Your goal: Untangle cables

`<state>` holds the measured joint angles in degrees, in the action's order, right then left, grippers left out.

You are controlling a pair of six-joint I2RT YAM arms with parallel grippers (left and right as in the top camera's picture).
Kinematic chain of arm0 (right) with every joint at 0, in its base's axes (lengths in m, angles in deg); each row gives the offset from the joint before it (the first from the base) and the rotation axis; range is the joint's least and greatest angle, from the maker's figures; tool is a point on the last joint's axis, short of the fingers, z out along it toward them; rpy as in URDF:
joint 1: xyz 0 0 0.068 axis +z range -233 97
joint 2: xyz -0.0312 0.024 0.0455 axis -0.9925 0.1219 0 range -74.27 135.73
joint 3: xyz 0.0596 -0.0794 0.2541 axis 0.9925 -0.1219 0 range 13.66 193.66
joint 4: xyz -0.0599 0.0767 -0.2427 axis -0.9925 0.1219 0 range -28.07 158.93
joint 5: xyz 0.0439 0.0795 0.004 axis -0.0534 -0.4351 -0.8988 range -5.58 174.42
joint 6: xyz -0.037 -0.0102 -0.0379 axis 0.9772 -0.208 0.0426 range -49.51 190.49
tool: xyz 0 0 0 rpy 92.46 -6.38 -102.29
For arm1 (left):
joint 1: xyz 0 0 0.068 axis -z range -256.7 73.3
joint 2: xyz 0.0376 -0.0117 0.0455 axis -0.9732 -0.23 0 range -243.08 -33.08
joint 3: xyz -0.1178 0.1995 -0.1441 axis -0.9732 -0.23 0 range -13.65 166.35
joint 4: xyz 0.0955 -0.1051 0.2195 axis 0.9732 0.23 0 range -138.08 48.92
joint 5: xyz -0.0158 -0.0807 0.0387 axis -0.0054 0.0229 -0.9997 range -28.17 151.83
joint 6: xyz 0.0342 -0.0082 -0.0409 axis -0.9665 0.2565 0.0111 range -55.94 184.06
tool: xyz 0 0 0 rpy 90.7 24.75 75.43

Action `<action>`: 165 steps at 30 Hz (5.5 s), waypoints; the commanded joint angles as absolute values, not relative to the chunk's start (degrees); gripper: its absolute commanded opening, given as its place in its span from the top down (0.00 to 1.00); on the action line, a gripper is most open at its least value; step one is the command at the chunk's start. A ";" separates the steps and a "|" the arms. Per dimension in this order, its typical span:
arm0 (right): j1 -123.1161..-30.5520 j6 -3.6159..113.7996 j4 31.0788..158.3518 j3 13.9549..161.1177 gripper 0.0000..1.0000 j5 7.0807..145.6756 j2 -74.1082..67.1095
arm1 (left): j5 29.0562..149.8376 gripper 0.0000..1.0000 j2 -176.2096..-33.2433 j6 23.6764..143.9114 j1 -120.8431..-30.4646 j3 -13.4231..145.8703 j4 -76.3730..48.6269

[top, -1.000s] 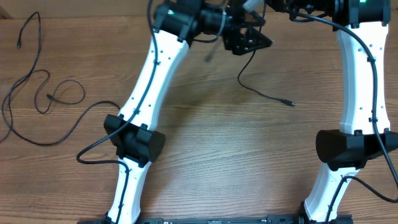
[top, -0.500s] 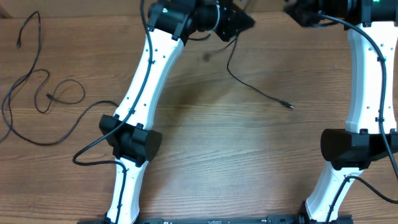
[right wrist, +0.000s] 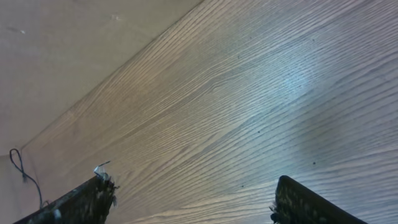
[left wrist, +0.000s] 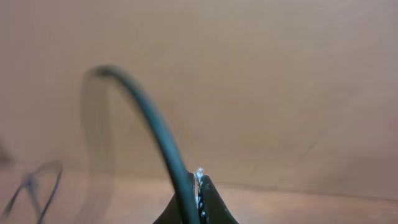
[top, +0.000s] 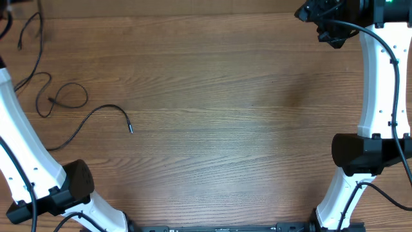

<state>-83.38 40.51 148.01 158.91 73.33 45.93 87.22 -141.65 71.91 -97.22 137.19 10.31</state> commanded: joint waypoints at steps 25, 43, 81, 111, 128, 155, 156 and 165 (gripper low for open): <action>-80.43 53.02 157.11 159.17 0.00 75.25 41.76 | 79.22 0.00 -135.49 74.32 -90.35 137.37 40.06; -80.43 52.97 158.96 153.60 0.05 84.54 19.51 | 61.23 0.01 -88.45 76.96 -77.37 86.46 26.05; -80.45 48.45 91.47 61.71 0.00 62.44 -22.74 | 61.36 0.01 -107.93 83.37 -77.39 50.90 16.39; -81.35 49.47 59.60 15.44 0.00 92.74 -63.51 | 61.38 0.00 -129.41 83.37 -77.39 50.90 10.88; -79.47 49.93 66.47 14.13 0.00 80.45 -69.06 | 61.36 0.00 -129.41 83.37 -77.39 50.90 9.92; -79.47 49.93 66.47 14.13 0.00 80.45 -69.06 | 58.24 0.00 -58.93 70.23 -77.48 6.40 -44.42; -79.47 49.93 66.47 14.13 0.00 80.45 -69.06 | 58.24 0.00 -54.82 69.47 -77.48 1.64 -46.25; -79.47 49.93 66.47 14.13 0.00 80.45 -69.06 | 54.83 0.00 -34.21 63.76 -77.41 -13.38 -44.09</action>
